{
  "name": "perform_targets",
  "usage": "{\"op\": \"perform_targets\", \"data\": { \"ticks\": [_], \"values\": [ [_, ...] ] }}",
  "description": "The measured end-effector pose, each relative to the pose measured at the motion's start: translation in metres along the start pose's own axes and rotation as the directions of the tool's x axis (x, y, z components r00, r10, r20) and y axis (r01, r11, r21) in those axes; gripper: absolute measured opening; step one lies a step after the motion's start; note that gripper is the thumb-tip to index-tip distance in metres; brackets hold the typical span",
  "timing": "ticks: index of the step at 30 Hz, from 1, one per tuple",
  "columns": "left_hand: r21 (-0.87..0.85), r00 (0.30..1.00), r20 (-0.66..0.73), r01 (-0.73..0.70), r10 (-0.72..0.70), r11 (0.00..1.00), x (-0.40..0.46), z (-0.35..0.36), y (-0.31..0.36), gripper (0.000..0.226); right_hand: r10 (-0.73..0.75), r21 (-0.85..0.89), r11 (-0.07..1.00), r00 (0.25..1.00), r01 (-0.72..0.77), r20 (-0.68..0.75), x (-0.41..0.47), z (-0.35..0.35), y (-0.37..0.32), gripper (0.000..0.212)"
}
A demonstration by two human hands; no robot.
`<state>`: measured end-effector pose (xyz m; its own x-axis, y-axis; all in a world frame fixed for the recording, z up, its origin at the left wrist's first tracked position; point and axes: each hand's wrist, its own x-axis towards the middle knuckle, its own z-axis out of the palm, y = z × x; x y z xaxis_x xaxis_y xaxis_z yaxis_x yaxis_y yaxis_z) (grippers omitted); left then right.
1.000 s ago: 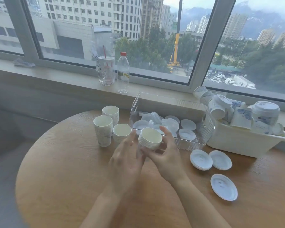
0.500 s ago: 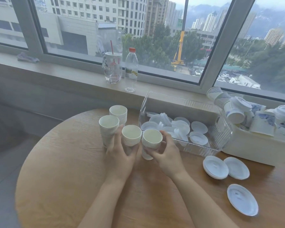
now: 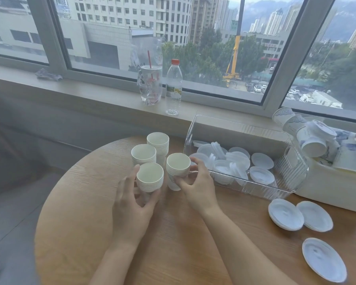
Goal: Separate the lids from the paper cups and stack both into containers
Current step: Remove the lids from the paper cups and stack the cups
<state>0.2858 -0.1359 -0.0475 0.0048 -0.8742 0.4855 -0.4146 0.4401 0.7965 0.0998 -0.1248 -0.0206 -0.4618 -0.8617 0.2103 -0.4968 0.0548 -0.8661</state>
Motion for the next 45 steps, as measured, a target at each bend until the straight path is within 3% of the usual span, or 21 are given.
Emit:
{"op": "perform_targets", "data": {
  "ticks": [6, 13, 18, 23, 32, 45],
  "values": [
    [-0.048, 0.999, 0.032, 0.031, -0.030, 0.998, 0.004, 0.008, -0.004, 0.081, 0.034, 0.025, 0.999, 0.999, -0.033, -0.030, 0.009, 0.013, -0.004, 0.049],
    [-0.029, 0.999, 0.055, 0.003, -0.002, 1.000, 0.012, 0.013, -0.001, 0.081, 0.025, -0.002, 1.000, 1.000, -0.025, 0.003, 0.004, 0.006, -0.008, 0.051],
    [0.138, 0.994, 0.011, -0.110, 0.109, 0.984, 0.009, 0.001, 0.019, 0.081, -0.104, -0.142, 0.984, 0.993, 0.112, 0.063, -0.014, -0.029, -0.020, 0.052],
    [0.207, 0.966, 0.067, -0.259, 0.251, 0.943, 0.000, -0.001, 0.060, 0.087, -0.245, -0.398, 0.878, 0.964, 0.268, 0.108, -0.038, -0.087, -0.031, 0.052],
    [0.070, 0.863, 0.231, -0.475, 0.449, 0.877, -0.023, 0.065, 0.163, 0.079, -0.265, -0.502, 0.842, 0.962, 0.198, -0.065, -0.065, -0.229, -0.023, 0.054],
    [-0.078, 0.749, 0.314, -0.592, 0.583, 0.802, -0.018, 0.206, 0.270, 0.073, -0.246, -0.502, 0.863, 0.909, 0.049, -0.336, -0.035, -0.378, 0.039, 0.052]
  ]
}}
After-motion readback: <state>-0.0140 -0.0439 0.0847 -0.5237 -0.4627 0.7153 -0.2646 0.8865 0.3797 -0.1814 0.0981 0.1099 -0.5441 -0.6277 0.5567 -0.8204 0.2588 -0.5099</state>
